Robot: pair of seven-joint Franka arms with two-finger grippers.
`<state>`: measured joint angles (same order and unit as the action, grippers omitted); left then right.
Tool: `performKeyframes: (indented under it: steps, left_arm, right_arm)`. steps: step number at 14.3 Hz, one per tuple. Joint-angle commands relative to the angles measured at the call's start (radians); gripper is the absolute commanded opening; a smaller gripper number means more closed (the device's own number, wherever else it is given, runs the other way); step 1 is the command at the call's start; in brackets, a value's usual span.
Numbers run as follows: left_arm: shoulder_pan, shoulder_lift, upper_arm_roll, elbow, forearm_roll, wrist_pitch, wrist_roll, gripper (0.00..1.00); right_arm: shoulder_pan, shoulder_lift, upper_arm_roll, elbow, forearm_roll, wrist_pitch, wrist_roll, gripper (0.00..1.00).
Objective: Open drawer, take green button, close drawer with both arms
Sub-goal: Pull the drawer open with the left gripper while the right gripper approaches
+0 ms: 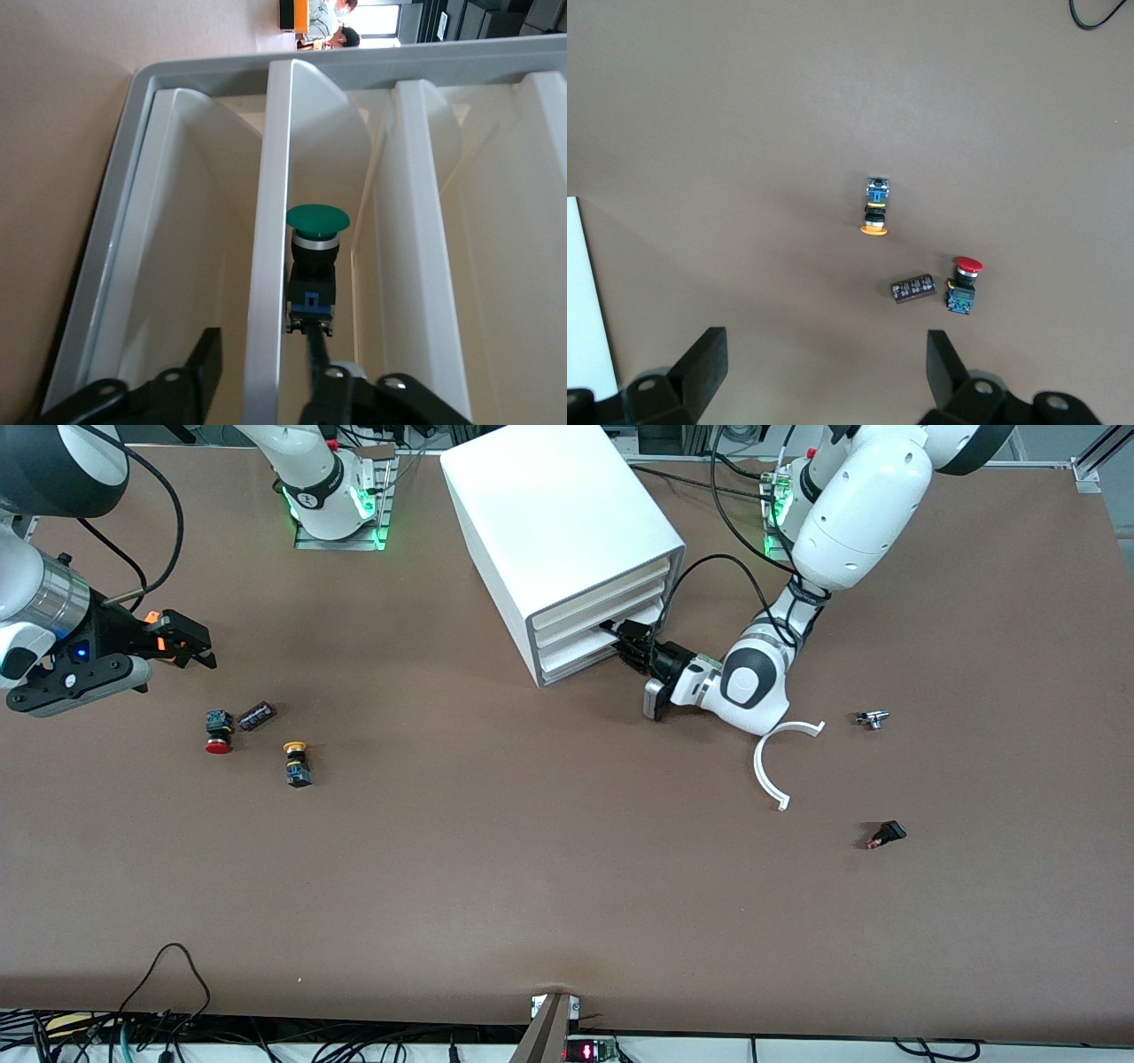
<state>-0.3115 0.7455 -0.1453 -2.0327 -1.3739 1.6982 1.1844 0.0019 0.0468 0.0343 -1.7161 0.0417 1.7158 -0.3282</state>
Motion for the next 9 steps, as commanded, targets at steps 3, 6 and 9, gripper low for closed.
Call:
performKeyframes:
  steps: [3,6,9]
  left_arm:
    - [-0.009,-0.005,0.009,-0.011,-0.03,0.008,0.031,0.12]
    - [-0.003,-0.005,0.012,-0.006,-0.027,0.006,0.021,0.12]
    - [0.002,-0.006,0.023,0.0,-0.022,0.006,0.004,0.12]
  right_arm:
    - [-0.005,-0.001,0.009,0.004,-0.008,-0.012,0.006,0.98]
    - [-0.003,-0.001,0.01,0.006,-0.009,-0.01,0.006,0.97]
    - [-0.003,0.002,0.012,0.009,-0.006,-0.008,0.006,0.97]
